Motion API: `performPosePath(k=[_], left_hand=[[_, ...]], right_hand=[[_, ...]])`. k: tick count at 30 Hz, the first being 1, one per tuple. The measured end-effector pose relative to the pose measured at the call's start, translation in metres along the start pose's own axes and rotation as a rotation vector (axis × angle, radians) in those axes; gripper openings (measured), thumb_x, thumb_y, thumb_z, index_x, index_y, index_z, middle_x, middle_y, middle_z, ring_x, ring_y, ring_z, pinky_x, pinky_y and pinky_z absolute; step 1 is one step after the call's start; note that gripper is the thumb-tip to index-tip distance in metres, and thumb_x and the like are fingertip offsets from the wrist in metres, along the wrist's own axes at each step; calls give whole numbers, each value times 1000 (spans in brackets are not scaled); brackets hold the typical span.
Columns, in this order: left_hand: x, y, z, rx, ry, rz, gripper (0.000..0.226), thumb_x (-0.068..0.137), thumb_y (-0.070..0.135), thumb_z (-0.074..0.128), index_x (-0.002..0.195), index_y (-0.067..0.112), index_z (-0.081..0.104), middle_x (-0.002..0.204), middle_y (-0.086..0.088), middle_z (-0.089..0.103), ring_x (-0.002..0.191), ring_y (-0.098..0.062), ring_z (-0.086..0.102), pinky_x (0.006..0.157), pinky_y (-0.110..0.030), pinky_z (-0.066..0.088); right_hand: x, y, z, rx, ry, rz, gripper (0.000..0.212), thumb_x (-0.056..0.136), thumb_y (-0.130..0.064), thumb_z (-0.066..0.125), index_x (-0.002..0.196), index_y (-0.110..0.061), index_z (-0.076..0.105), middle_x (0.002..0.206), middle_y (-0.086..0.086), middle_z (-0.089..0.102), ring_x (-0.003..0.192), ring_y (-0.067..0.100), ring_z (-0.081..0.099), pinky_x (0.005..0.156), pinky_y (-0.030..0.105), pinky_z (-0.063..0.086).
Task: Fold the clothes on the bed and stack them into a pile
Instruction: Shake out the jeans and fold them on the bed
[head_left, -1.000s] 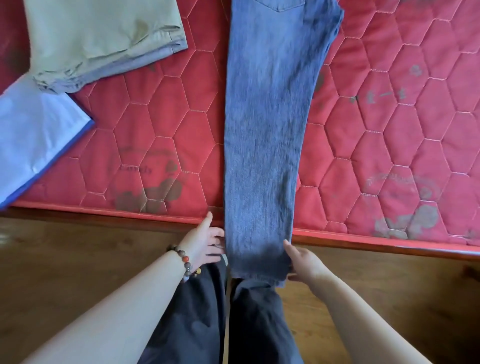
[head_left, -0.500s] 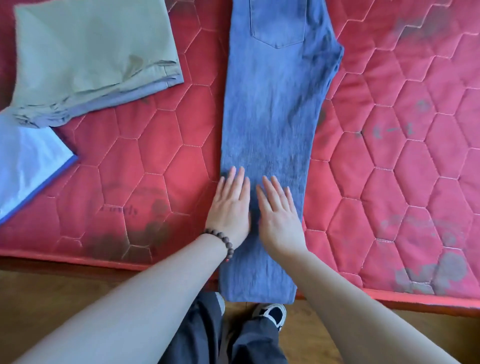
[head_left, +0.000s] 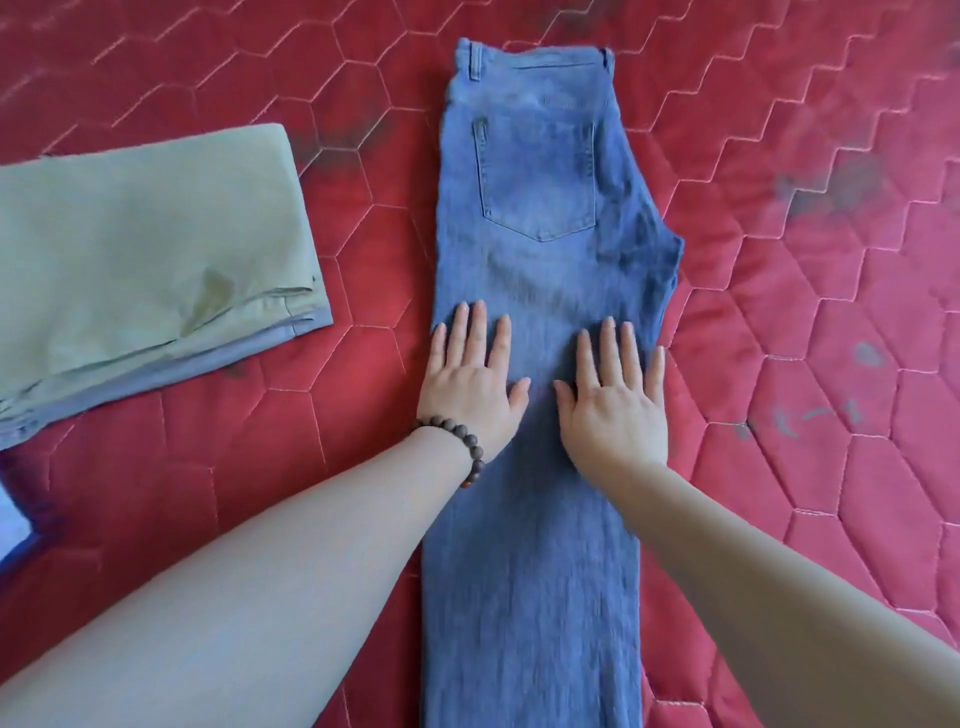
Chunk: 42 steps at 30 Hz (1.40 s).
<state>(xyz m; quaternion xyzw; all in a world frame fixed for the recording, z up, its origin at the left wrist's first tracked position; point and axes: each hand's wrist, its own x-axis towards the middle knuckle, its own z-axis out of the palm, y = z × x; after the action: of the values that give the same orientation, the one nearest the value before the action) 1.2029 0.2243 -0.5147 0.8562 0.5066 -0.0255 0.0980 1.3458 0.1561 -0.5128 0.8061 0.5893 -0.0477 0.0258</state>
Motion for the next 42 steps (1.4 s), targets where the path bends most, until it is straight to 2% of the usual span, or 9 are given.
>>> performPosePath(k=[5, 11, 16, 23, 29, 34, 38, 40, 42], left_hand=[[75, -6, -11, -8, 27, 11, 64, 100, 47, 28, 155, 26, 4, 163, -11, -8, 150, -27, -10, 120, -42, -8], [136, -26, -18, 17, 99, -36, 68, 94, 55, 26, 155, 31, 9, 162, -17, 4, 150, -33, -1, 120, -51, 0], [137, -28, -14, -23, 83, -39, 78, 88, 55, 30, 155, 16, 19, 161, -17, 14, 150, -32, 8, 119, -54, 10], [142, -28, -17, -27, 5, -77, 86, 86, 55, 37, 152, 2, 21, 160, -15, 18, 149, -29, 11, 119, -54, 14], [143, -29, -16, -46, -3, -62, 86, 85, 55, 41, 151, 2, 25, 159, -16, 22, 149, -30, 15, 117, -55, 16], [143, -30, -17, -54, 3, -57, 86, 84, 55, 42, 151, 3, 25, 159, -16, 22, 149, -30, 16, 117, -55, 18], [144, -30, -18, -42, 13, -54, 85, 86, 55, 39, 152, 4, 23, 160, -15, 19, 149, -30, 15, 117, -55, 18], [144, -30, -17, -37, 17, -61, 84, 86, 55, 37, 152, 4, 22, 160, -15, 18, 149, -30, 14, 117, -55, 18], [143, -29, -17, -35, 22, -69, 83, 87, 54, 35, 152, 4, 23, 160, -15, 19, 149, -29, 14, 117, -55, 18]], right_hand=[[60, -15, -9, 112, -55, -202, 54, 104, -35, 28, 155, -20, 17, 163, -2, 6, 150, 18, -2, 118, 42, -10], [122, 6, -9, 8, 20, 139, 69, 98, -55, 14, 155, -19, 3, 163, 2, -2, 149, 19, -10, 115, 46, -20], [183, -8, -24, 176, 46, -321, 54, 101, -35, 25, 153, -21, 23, 161, 0, 17, 150, 21, 10, 121, 48, 4], [293, -28, -27, -27, -67, -513, 58, 97, -56, 7, 153, -40, 3, 163, -9, 4, 150, 16, 0, 119, 53, -1], [363, -39, -33, -26, -27, -395, 73, 84, -77, -1, 151, -47, 3, 162, -11, -2, 150, 15, -5, 117, 58, -6], [374, -14, -38, -38, 23, -422, 64, 92, -66, 6, 152, -43, 9, 163, -11, 6, 150, 13, 2, 117, 58, -7], [367, 23, -39, -59, 103, -42, 62, 98, -57, 18, 154, -30, 17, 163, -6, 9, 150, 17, -1, 111, 61, -17], [348, 15, -37, 18, 133, 107, 62, 101, -51, 19, 155, -20, 17, 163, -2, 5, 150, 19, -5, 114, 60, -13], [304, -14, -30, 191, 165, 0, 57, 101, -39, 27, 152, -14, 26, 162, 2, 13, 150, 21, 4, 118, 58, -1]])
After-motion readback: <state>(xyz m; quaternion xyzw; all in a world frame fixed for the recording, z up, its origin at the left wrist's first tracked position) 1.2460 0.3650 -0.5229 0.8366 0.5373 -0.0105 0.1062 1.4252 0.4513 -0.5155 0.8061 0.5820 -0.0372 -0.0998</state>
